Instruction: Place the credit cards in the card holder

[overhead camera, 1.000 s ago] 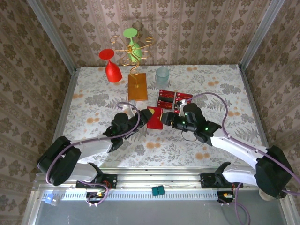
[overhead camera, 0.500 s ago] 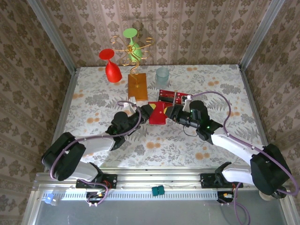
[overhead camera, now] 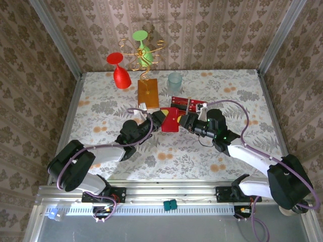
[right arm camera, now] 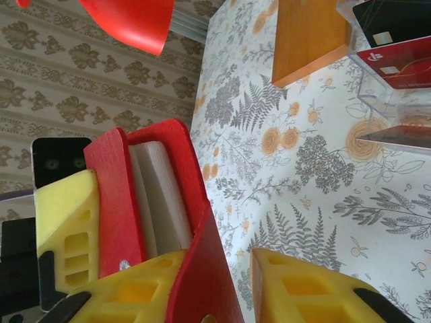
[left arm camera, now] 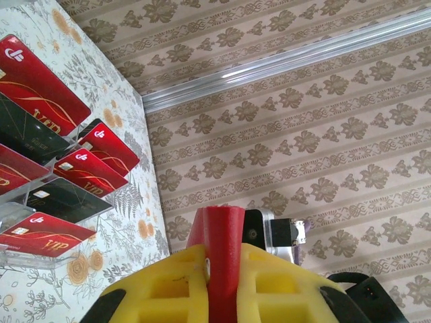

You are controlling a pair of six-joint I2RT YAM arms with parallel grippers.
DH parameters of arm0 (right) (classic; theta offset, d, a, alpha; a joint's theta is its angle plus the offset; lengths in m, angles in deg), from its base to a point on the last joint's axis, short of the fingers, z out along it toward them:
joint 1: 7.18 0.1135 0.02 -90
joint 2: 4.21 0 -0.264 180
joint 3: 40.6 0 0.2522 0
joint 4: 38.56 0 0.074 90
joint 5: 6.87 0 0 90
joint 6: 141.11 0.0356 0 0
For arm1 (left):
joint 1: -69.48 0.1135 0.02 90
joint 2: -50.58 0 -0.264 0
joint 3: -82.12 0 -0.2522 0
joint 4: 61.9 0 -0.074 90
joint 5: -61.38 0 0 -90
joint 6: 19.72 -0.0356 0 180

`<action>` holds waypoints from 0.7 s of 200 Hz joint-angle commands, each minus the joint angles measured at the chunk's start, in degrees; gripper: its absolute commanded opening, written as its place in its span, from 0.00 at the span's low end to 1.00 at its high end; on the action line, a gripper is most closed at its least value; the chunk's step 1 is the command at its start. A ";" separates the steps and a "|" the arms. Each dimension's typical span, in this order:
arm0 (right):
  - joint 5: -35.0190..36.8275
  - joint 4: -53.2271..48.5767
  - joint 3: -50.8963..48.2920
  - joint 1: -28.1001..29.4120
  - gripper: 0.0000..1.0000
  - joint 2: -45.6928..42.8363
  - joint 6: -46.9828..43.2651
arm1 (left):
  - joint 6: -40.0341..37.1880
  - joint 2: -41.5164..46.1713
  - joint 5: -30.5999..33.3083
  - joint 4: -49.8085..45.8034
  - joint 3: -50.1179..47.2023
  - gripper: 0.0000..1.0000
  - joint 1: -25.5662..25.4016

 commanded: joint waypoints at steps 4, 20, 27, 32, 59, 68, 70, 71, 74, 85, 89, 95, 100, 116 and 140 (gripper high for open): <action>-5.11 3.52 -1.03 -0.52 0.36 -0.78 1.64 | 0.93 0.77 0.40 5.33 1.94 0.00 -0.09; -6.91 6.36 -1.56 -1.03 0.38 -0.63 3.06 | 0.99 0.69 0.44 5.41 2.11 0.00 -0.15; -8.09 8.42 -1.82 -1.31 0.38 -0.38 3.97 | 1.05 0.59 0.44 5.61 2.12 0.00 -0.18; -9.03 9.80 -2.00 -1.55 0.38 -0.03 5.03 | 1.21 0.37 0.53 6.05 2.03 0.00 -0.18; -13.25 17.72 -2.33 -2.54 0.38 1.61 9.62 | 2.01 -0.37 0.68 7.59 1.98 0.00 -0.21; -14.68 19.96 -1.99 -2.67 0.37 2.32 10.87 | 1.92 -0.47 0.62 7.61 2.11 0.00 -0.21; -14.97 20.28 -1.91 -2.67 0.37 2.41 11.13 | 1.92 -0.45 0.62 7.63 2.12 0.00 -0.19; -15.09 20.39 -1.84 -2.67 0.37 2.48 11.27 | 1.92 -0.46 0.62 7.62 2.12 0.00 -0.17; -15.45 20.67 -1.65 -2.67 0.37 2.67 11.49 | 1.92 -0.52 0.54 7.63 2.19 0.00 -0.27; -16.37 21.04 -1.03 -2.67 0.36 2.90 11.88 | 1.83 -0.55 0.47 7.53 2.28 0.00 -0.25; -16.56 20.97 -0.84 -2.67 0.36 2.99 11.88 | 1.73 -0.60 0.52 7.51 2.29 0.00 -0.29; -16.81 20.73 -0.59 -2.67 0.35 2.92 11.77 | 1.74 -0.65 0.44 7.52 2.29 0.00 -0.30; -16.93 20.64 -0.46 -2.67 0.34 2.95 11.75 | 1.78 -0.73 0.56 7.52 2.29 0.00 -0.25; -17.30 20.52 -0.27 -2.67 0.26 2.99 11.75 | 1.74 -0.99 0.61 7.52 2.22 0.00 -0.30; -17.30 20.61 -0.53 -2.67 0.04 2.98 11.61 | 1.83 -1.39 0.63 7.65 2.25 0.00 -0.35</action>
